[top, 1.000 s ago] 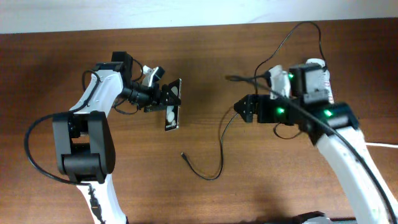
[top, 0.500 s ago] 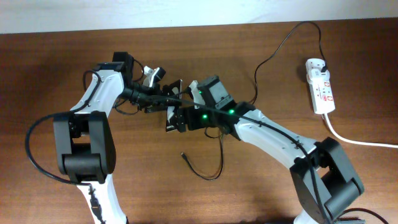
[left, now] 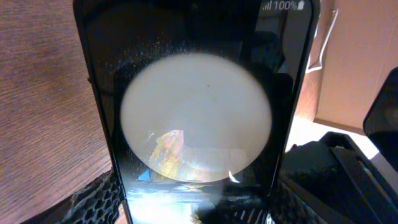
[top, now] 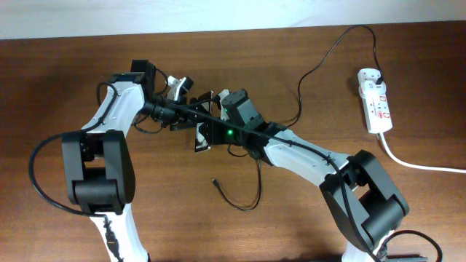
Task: Plug charger to phone and switch on socket
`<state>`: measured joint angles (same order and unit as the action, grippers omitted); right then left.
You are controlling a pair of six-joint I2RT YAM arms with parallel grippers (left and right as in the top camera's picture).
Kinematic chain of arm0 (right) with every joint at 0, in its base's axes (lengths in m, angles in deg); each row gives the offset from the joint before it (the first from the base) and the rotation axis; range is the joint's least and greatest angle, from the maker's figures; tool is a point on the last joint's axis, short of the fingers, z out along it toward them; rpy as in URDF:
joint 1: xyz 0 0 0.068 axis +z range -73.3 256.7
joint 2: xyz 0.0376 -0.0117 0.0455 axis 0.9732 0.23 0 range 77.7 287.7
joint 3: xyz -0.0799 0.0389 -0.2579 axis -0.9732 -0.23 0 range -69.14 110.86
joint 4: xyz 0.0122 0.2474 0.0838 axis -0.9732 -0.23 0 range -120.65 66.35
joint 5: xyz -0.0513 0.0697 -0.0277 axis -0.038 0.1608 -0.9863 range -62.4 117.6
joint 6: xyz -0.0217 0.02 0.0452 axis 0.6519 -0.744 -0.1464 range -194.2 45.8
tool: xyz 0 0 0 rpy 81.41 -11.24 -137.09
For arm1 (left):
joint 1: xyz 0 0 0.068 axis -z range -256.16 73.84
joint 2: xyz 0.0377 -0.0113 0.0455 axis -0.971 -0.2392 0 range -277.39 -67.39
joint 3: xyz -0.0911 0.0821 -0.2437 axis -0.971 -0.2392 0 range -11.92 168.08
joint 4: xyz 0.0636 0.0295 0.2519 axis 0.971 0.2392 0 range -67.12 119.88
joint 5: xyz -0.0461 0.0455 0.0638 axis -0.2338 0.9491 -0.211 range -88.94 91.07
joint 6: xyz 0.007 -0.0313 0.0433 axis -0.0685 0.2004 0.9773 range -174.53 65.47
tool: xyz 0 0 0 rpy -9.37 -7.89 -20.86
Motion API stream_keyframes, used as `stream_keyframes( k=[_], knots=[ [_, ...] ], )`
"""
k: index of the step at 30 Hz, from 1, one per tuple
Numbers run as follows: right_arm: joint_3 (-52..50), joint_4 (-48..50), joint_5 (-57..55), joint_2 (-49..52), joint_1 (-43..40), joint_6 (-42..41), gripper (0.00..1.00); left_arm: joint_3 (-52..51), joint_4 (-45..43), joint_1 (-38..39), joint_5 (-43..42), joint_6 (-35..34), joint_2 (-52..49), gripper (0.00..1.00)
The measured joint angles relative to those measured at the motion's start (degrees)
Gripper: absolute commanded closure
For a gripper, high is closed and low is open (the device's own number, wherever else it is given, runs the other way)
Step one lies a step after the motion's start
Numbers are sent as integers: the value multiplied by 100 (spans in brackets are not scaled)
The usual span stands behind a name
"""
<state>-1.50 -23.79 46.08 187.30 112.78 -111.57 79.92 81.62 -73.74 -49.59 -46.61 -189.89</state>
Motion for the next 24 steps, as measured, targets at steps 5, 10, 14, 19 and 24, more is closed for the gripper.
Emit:
stream_keyframes(
  k=[5,10,14,19,24],
  knots=[
    [-17,20,-39,33,-31,-188,96,22,0,-46,13,22,0,18],
    [-17,55,697,26,-326,-197,96,22,20,-66,-238,164,0,19],
    [-24,1172,2232,7,-953,-249,96,22,-74,-442,-2236,1174,0,28],
    [-17,1609,2802,-26,-1010,-251,96,44,-111,-424,-3346,1493,2,39],
    [9,1786,2841,-37,-1012,-251,96,225,-11,-444,-3379,1508,24,38]
  ],
)
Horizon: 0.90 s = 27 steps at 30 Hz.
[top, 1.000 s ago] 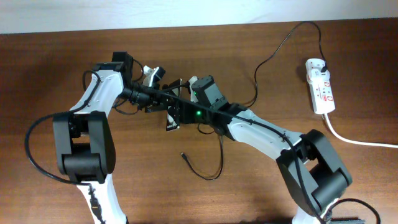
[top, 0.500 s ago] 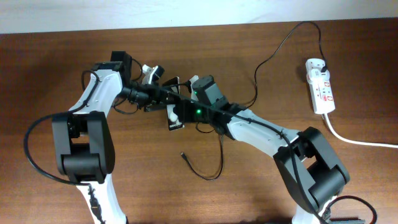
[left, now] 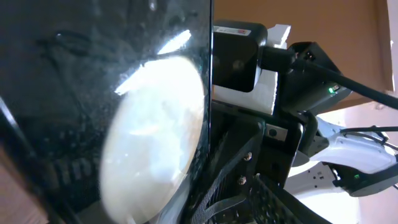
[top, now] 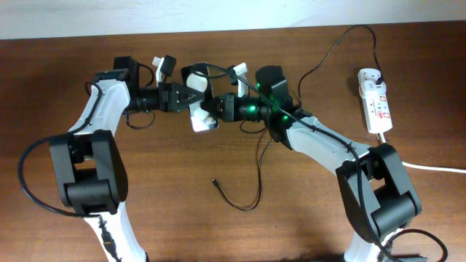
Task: Plug charger to phone and switch on socket
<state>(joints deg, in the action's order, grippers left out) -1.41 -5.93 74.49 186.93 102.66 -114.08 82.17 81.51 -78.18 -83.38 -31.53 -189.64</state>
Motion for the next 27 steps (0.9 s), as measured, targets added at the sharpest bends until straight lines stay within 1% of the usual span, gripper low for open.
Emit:
stream_keyframes(
  k=[4,5,6,7,9,12,14,16,18,19,20,21,23,25,26,27],
  knots=[
    [85,129,96,-168,0,4,96,138,11,-17,90,-2,393,43],
    [107,181,136,-221,0,9,96,184,9,-22,98,-2,485,48],
    [142,256,234,-284,0,26,96,232,9,-31,136,-4,640,57],
    [151,389,339,-302,2,44,96,254,0,-35,140,-2,754,60],
    [146,737,518,-304,0,52,96,302,-15,-42,166,-2,841,60],
    [146,850,748,-302,2,48,96,354,-9,-17,129,-2,944,62],
    [149,881,852,-302,7,55,96,428,-11,-4,125,-4,966,71],
    [149,916,944,-302,9,68,96,431,-20,2,133,0,1001,76],
    [149,938,966,-302,9,72,95,431,-35,0,142,-4,1010,86],
    [149,962,999,-302,9,66,94,431,-46,-2,166,15,1012,87],
    [149,990,1043,-302,4,55,90,431,-52,-7,118,37,1016,91],
    [151,1025,1071,-302,0,37,72,431,-55,-7,72,50,1032,95],
    [151,997,1001,-302,13,37,47,431,-57,-4,81,46,1054,99],
    [140,911,920,-258,52,-13,37,461,-98,48,59,59,1141,100],
    [138,909,911,-245,55,-9,36,498,-103,66,125,61,1185,100],
    [138,896,903,-238,37,0,31,525,-109,76,260,55,1215,100]
  ],
)
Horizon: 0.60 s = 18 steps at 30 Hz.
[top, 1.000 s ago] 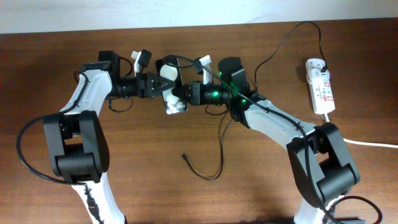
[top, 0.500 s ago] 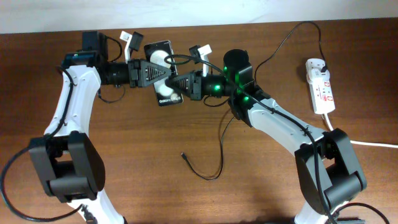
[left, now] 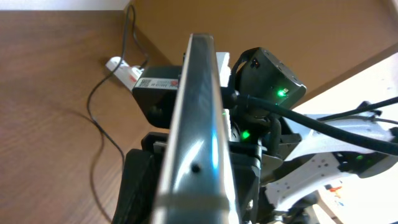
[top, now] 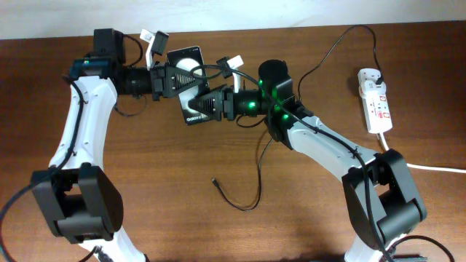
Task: Plug charger to phone and switch on socket
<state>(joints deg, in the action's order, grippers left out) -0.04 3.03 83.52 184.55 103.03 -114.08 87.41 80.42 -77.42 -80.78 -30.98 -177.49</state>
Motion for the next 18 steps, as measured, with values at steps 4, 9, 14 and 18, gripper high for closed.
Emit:
stream_keyframes(
  k=[4,9,14,18],
  knots=[
    [-22,-57,59,48,-431,-22,14,66,85,92,1646,-17,83,100],
    [-76,-2074,177,76,-874,455,6,-11,293,546,4026,-636,85,100],
    [-87,-5016,-922,74,-942,1495,5,-669,138,1429,6345,-1996,81,100],
    [-114,-6297,-2035,-496,-1003,1875,2,-1093,-236,1947,7086,-2686,-234,100]
  ],
)
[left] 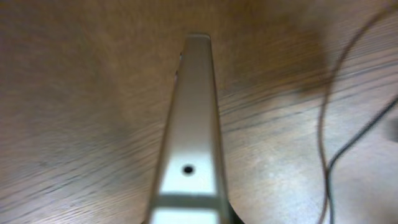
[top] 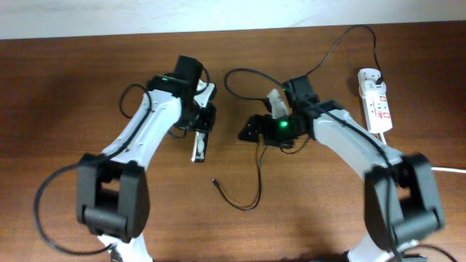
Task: Plug charger to phone and switch on socket
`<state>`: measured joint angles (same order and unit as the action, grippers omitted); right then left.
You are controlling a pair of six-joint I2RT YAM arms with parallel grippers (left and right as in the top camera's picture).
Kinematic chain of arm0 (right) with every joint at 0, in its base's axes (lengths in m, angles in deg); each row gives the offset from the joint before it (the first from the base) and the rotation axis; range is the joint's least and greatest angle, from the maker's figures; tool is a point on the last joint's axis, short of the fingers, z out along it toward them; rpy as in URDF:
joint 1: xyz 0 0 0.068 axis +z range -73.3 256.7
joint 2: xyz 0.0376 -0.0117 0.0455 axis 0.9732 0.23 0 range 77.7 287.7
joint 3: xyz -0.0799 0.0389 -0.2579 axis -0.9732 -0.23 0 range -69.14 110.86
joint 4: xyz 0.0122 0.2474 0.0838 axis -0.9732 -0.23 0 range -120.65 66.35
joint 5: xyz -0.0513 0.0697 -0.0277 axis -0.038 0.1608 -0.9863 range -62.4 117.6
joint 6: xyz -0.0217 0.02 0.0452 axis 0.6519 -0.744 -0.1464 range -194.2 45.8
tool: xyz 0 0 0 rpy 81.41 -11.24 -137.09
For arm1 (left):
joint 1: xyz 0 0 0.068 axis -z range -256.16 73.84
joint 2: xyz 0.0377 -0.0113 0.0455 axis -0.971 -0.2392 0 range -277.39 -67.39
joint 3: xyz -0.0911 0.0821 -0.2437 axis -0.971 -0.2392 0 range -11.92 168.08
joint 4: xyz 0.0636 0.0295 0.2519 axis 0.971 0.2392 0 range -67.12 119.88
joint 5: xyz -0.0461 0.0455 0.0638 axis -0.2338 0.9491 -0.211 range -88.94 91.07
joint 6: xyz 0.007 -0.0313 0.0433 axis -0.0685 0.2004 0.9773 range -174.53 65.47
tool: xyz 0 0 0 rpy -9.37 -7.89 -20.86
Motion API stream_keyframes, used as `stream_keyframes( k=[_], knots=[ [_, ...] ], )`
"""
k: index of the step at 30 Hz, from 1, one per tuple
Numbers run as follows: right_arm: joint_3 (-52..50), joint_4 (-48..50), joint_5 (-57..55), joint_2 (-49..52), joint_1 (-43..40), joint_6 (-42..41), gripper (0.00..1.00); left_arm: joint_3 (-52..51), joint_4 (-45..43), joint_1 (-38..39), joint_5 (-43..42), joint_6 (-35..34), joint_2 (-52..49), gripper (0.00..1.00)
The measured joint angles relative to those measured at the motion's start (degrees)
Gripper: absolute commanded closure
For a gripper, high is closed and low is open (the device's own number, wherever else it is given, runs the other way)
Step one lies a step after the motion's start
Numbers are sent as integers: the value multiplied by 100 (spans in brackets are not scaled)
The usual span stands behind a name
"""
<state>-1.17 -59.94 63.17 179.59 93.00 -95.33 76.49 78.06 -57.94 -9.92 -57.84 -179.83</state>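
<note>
My left gripper is shut on the phone, which stands edge-on and points down at the table. In the left wrist view the phone's silver edge, with a small hole in it, runs from my left gripper to the wood. My right gripper is open and holds nothing, a short way right of the phone. The black charger cable loops below it, and its loose connector lies on the table in front of the phone. The white socket strip lies at the far right.
The black cable runs from a plug at the strip's top end, arcs along the table's back and passes under my right arm. A white mains lead leaves the strip toward the right edge. Brown wooden table.
The right gripper has let go of the phone and now sits to its right. The left gripper alone holds the phone, which is now lower and nearer the table's middle, pointing down.
Both grippers met at the phone in the table's middle, its screen facing the left wrist camera. Then the phone was turned between them and raised toward the back left, edge-on to that camera. Now only the left gripper holds it, above the wood.
</note>
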Motion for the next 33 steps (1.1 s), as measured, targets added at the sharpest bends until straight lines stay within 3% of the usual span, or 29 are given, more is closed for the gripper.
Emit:
stream_keyframes(
  k=[3,6,8,11,14,19,24,27,31,33],
  knots=[
    [20,-811,-949,-750,-188,81,1,-74,-26,195,232,-155,-435,98],
    [20,-1499,-1880,-863,-286,96,1,-90,4,323,365,-262,-616,95],
    [20,-1670,-2317,-863,-293,129,1,-87,2,376,400,-310,-691,83],
    [20,-1670,-2483,-863,-293,162,1,-90,87,391,461,-385,-933,80],
    [20,-1659,-2527,-863,-293,166,1,-90,120,391,463,-387,-942,87],
    [20,-1639,-2564,-863,-293,164,1,44,496,391,487,-409,-942,85],
    [20,-1641,-2564,-863,-293,164,1,295,638,407,511,-544,-944,91],
    [20,-1639,-2564,-863,-293,162,1,302,645,542,538,-597,-944,80],
    [20,-1641,-2566,-863,-293,166,1,302,654,713,726,-691,-944,80],
    [20,-1639,-2566,-863,-293,164,1,302,664,780,876,-798,-944,86]
  ],
)
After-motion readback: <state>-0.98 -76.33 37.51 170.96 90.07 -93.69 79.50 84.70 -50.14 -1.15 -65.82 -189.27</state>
